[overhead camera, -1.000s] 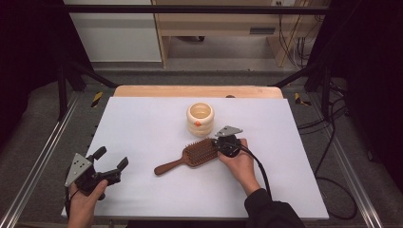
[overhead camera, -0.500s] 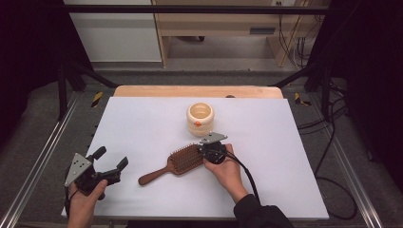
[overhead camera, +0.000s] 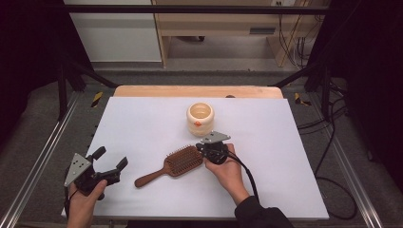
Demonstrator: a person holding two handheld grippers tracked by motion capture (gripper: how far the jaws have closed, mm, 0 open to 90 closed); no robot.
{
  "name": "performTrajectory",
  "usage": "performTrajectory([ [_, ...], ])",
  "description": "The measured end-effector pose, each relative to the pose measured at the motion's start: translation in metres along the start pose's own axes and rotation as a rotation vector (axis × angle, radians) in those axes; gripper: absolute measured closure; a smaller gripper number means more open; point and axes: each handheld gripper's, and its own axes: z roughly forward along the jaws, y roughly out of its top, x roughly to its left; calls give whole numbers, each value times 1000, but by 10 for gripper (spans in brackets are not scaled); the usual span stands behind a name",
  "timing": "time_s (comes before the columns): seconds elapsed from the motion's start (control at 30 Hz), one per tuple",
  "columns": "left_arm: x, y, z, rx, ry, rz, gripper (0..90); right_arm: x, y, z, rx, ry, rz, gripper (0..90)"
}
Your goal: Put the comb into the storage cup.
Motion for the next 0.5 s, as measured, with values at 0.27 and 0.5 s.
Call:
performTrajectory([
  [0.27,-2,1,0,8,-6,9,49,-19,-9,-43,-69,-48,25,800],
  [0.5,-7,0,-2,43,-8,28,41,-36,-27,-81,-106,-113,100,548],
])
